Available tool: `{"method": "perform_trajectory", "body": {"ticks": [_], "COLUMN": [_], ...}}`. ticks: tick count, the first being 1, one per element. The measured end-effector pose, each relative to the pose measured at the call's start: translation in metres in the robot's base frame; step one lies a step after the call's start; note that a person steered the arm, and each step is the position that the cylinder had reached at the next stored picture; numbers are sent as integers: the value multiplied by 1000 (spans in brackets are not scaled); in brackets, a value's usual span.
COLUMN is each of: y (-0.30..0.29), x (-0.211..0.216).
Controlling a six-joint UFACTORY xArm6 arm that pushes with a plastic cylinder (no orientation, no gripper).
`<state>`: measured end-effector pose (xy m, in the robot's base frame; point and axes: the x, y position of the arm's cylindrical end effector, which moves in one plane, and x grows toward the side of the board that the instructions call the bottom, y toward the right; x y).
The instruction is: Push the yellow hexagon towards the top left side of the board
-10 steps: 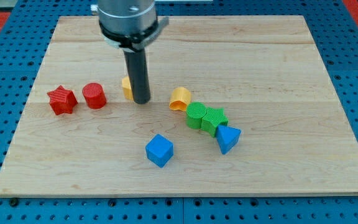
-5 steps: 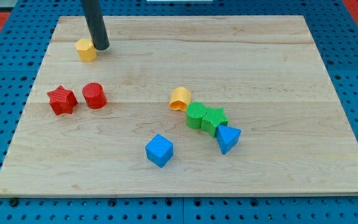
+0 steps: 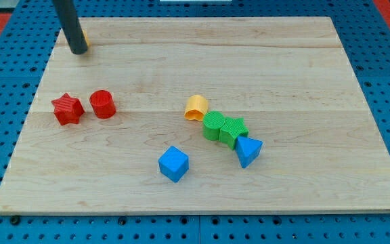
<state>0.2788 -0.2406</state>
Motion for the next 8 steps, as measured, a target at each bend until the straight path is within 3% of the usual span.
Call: {"method": "perform_trajectory", "body": {"ticks": [1,2,3,4,5,7,8], "y": [3,3,-39,-65,-54,-6,-31], "x": [-10,12,25,-23,-61,-35,-32]}}
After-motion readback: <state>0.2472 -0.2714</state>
